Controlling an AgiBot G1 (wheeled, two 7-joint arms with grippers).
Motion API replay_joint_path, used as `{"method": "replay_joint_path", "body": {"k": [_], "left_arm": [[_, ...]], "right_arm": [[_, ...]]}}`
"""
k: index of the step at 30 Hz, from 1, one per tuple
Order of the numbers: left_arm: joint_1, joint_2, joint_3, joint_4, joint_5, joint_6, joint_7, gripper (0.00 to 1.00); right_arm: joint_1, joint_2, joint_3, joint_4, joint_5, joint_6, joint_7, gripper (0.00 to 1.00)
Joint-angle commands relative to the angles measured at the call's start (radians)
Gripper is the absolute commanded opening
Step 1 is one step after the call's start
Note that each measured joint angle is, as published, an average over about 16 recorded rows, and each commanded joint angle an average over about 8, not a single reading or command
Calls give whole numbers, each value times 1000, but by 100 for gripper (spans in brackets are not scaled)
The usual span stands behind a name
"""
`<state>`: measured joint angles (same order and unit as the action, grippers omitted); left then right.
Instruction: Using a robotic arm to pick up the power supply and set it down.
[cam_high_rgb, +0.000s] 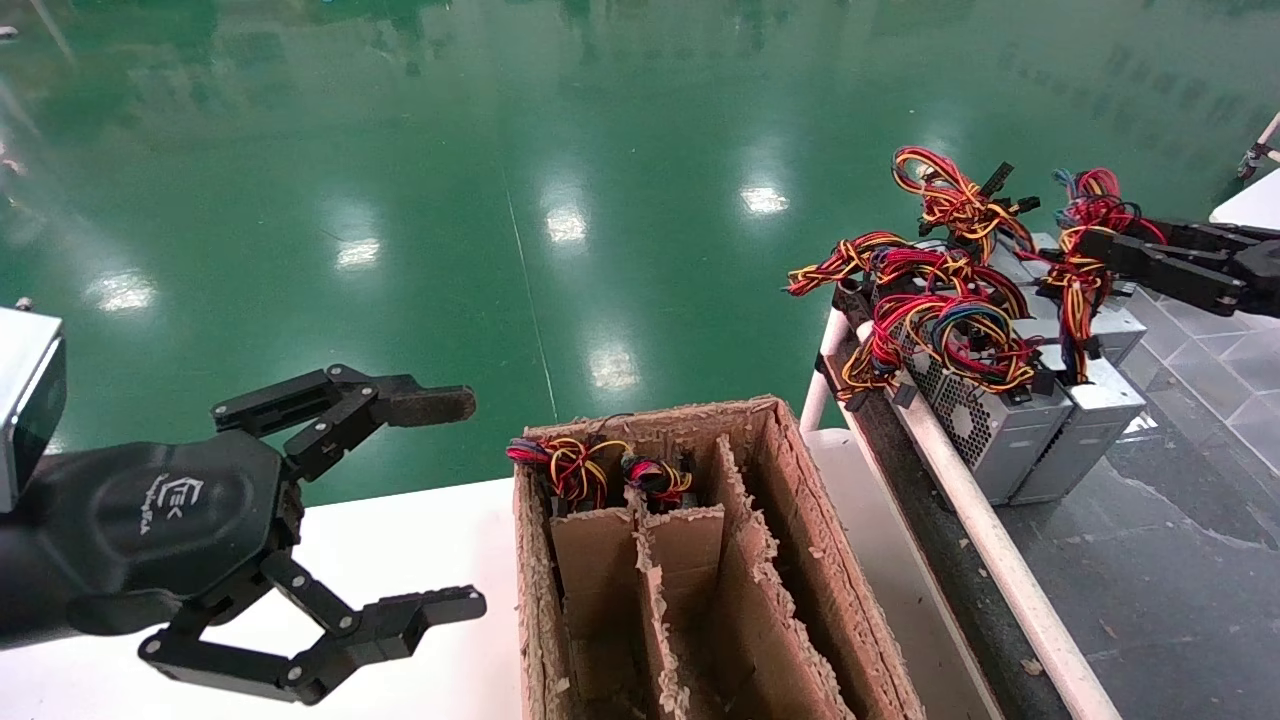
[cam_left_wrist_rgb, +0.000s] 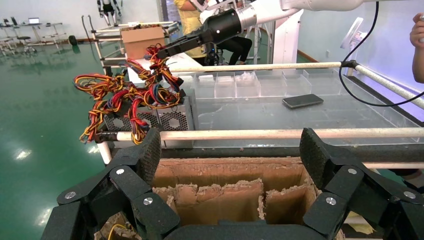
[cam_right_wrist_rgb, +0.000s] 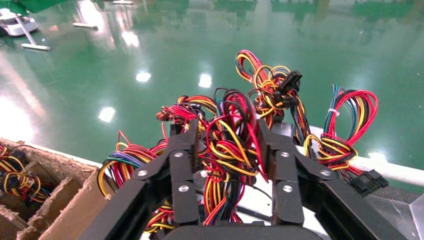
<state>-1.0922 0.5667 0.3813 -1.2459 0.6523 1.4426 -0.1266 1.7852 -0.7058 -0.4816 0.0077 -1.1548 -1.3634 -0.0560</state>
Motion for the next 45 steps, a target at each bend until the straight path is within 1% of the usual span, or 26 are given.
{"method": "replay_joint_path", "body": {"k": [1,16,25,29,45], "left_arm": [[0,0,0,0,0,0,0,100],[0,0,0,0,0,0,0,100],[0,0,0,0,0,0,0,100],[0,0,0,0,0,0,0,100],[0,0,0,0,0,0,0,100]], "right_arm": [[2,0,-2,0,-4,4,1,100],[13,17,1,2,2,-54,8,100],[-3,38,38,23,58,-124,-27,100],[-37,41,48,85,78,-128,-21,100],[-229,57,92,424,177,-129,55,100]]}}
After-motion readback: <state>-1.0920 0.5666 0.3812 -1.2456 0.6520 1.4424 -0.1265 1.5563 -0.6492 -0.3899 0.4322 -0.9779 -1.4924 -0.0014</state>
